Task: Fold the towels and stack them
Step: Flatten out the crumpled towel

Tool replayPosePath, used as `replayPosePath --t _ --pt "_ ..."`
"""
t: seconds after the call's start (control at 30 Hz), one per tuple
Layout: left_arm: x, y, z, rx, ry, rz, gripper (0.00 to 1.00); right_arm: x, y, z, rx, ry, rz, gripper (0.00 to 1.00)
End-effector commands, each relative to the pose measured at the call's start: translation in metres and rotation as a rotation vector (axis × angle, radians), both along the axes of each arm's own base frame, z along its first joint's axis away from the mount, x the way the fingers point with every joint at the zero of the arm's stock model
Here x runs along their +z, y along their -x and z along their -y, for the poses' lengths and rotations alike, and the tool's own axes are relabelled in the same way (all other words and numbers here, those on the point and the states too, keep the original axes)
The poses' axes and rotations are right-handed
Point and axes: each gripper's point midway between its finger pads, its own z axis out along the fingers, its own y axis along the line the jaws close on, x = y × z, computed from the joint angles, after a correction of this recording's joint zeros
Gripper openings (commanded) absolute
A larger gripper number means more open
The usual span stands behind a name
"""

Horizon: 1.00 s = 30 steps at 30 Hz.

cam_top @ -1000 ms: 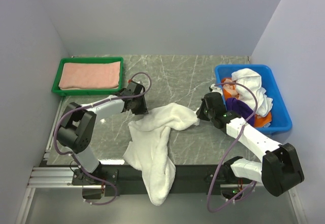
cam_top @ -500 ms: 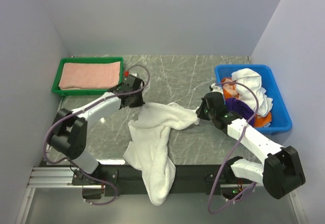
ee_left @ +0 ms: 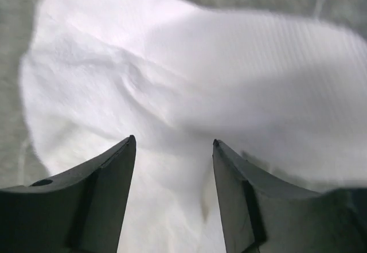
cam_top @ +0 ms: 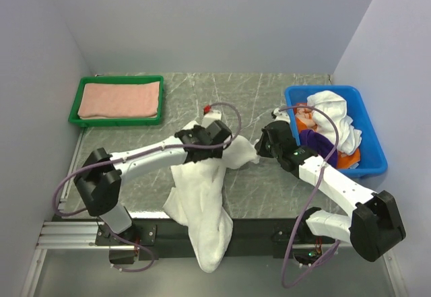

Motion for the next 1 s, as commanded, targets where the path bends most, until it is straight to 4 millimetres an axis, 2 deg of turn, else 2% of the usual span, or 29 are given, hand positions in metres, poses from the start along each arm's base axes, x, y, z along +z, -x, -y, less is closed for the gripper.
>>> replayPosePath --t 0.0,0.03,0.1,0.13,0.2,0.23,0.3,0.33,0.43,0.47,0.5,0.53,0.57,0.6,0.67,0.73,0.8,0.97 --pt "0.027 0.022 0.026 -0.089 0.175 -0.001 0.63 0.006 -0.002 0.009 -0.028 0.036 0.040 0.00" --pt "0.044 0.027 0.030 -0.124 0.234 0.019 0.63 0.006 -0.002 0.011 -0.031 0.050 0.044 0.00" --pt "0.052 0.031 0.031 -0.150 0.283 0.042 0.64 0.005 -0.003 0.015 -0.041 0.065 0.042 0.00" --pt "0.062 0.025 0.021 -0.123 0.299 0.072 0.67 0.004 -0.002 0.015 -0.040 0.070 0.038 0.00" --pt "0.062 0.009 0.002 -0.060 0.291 0.083 0.70 0.004 -0.003 0.012 -0.033 0.060 0.038 0.00" --pt "0.058 -0.012 -0.022 0.014 0.281 0.077 0.70 0.002 -0.003 0.011 -0.031 0.058 0.031 0.00" --pt "0.049 -0.033 -0.037 0.038 0.278 0.045 0.70 0.001 -0.004 0.009 -0.029 0.053 0.027 0.00" --pt "0.047 -0.051 -0.053 0.080 0.269 0.048 0.71 0.001 -0.005 0.009 -0.029 0.052 0.024 0.00" --pt "0.025 -0.086 -0.069 0.098 0.145 0.020 0.73 0.002 -0.007 0.005 -0.017 0.049 0.023 0.00" --pt "0.033 -0.100 -0.068 0.087 0.123 0.032 0.73 0.002 -0.008 0.005 -0.015 0.050 0.021 0.00" --pt "0.005 -0.108 -0.069 0.084 0.067 -0.025 0.74 0.003 -0.008 0.005 -0.012 0.053 0.024 0.00" --pt "-0.004 -0.114 -0.077 0.096 0.030 -0.049 0.74 0.004 -0.009 0.004 -0.007 0.053 0.026 0.00" --pt "-0.002 -0.125 -0.077 0.086 0.006 -0.044 0.74 0.004 -0.009 0.003 -0.005 0.054 0.025 0.00" --pt "-0.024 -0.131 -0.078 0.078 -0.033 -0.086 0.74 0.005 -0.009 0.003 0.000 0.055 0.027 0.00" --pt "-0.039 -0.143 -0.082 0.066 -0.075 -0.115 0.73 0.007 -0.010 0.002 0.004 0.051 0.033 0.00" --pt "-0.044 -0.153 -0.082 0.043 -0.084 -0.114 0.71 0.007 -0.009 0.001 0.011 0.047 0.032 0.00" --pt "-0.057 -0.158 -0.084 0.032 -0.095 -0.142 0.69 0.007 -0.009 0.000 0.017 0.043 0.030 0.00" --pt "-0.075 -0.167 -0.081 0.002 -0.086 -0.188 0.67 0.005 -0.009 -0.002 0.023 0.041 0.026 0.00"
